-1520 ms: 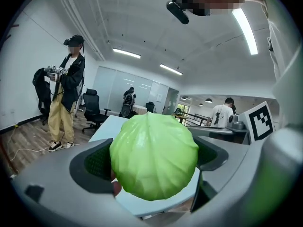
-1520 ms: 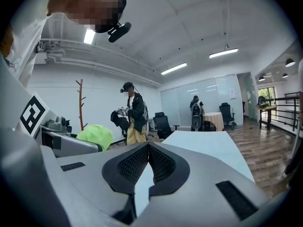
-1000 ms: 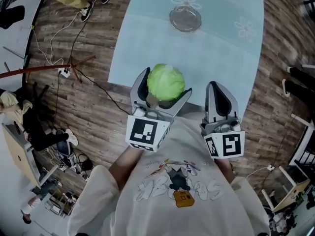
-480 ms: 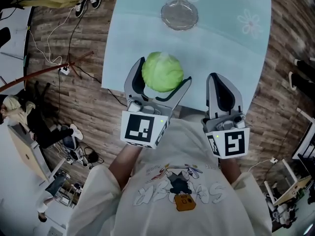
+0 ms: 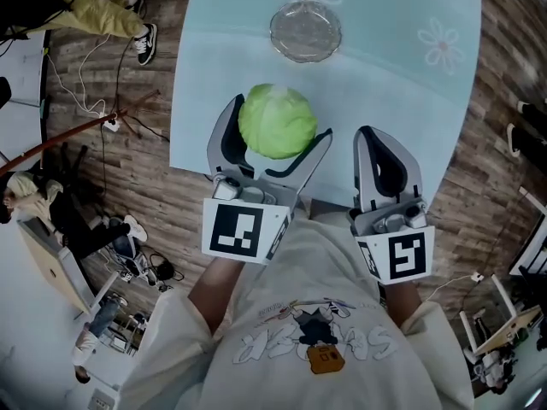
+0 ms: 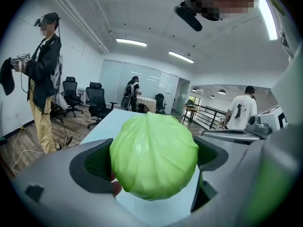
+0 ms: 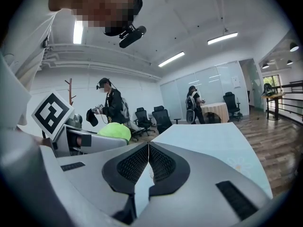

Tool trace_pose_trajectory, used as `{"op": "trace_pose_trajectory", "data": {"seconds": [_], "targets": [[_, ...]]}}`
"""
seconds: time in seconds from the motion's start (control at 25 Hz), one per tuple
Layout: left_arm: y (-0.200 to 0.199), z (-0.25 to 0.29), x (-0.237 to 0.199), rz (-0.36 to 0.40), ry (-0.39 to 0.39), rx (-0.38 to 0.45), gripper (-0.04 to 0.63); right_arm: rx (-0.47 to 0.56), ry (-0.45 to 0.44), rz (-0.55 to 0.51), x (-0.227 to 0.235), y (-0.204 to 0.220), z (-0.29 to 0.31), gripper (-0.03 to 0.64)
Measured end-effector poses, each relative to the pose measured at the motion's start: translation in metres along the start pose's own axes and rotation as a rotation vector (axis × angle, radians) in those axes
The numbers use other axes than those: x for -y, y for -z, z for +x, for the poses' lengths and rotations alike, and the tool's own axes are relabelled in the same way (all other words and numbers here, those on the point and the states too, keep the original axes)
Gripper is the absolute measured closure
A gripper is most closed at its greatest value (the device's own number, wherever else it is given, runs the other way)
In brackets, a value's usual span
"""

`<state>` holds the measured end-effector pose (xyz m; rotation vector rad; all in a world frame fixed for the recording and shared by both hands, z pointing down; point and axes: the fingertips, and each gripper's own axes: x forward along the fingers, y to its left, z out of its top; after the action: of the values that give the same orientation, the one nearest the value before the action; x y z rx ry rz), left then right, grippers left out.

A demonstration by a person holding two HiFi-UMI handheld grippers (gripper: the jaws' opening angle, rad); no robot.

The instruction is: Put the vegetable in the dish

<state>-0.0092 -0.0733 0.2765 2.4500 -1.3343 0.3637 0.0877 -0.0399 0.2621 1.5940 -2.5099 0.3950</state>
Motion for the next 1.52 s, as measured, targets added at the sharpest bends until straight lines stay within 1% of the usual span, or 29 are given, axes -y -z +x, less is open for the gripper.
{"op": "trace_pose_trajectory", "data": {"seconds": [0.16, 0.36, 0.56, 0.76, 0.8, 0.88, 0.96, 1.32, 1.52], "targets": [[0.0, 0.021, -0.001, 0.006, -0.012, 0.009, 0.072, -0.02, -0.004, 0.01, 0.012, 0.008, 0.007, 0.594], [0.011, 0.049, 0.002, -0.048, -0.039, -0.07, 0.072, -0.055, -0.029, 0.027, 0.026, 0.02, 0.016, 0.594], [0.024, 0.078, -0.004, -0.058, -0.043, -0.085, 0.072, -0.076, -0.044, 0.039, 0.04, 0.033, 0.036, 0.594], [0.037, 0.103, -0.009, -0.081, -0.056, -0.12, 0.072, -0.089, -0.055, 0.056, 0.057, 0.042, 0.052, 0.594], [0.041, 0.108, -0.011, -0.077, -0.051, -0.123, 0.072, -0.088, -0.056, 0.058, 0.06, 0.044, 0.055, 0.594], [0.048, 0.12, -0.014, -0.039, -0.031, -0.109, 0.072, -0.091, -0.057, 0.06, 0.067, 0.049, 0.061, 0.594], [0.055, 0.129, -0.018, -0.007, -0.029, -0.109, 0.072, -0.101, -0.056, 0.065, 0.072, 0.053, 0.064, 0.594], [0.08, 0.169, -0.037, 0.012, -0.062, -0.156, 0.072, -0.143, -0.046, 0.077, 0.099, 0.076, 0.081, 0.594], [0.091, 0.191, -0.041, 0.046, -0.066, -0.178, 0.072, -0.148, -0.032, 0.091, 0.114, 0.083, 0.086, 0.594]]}}
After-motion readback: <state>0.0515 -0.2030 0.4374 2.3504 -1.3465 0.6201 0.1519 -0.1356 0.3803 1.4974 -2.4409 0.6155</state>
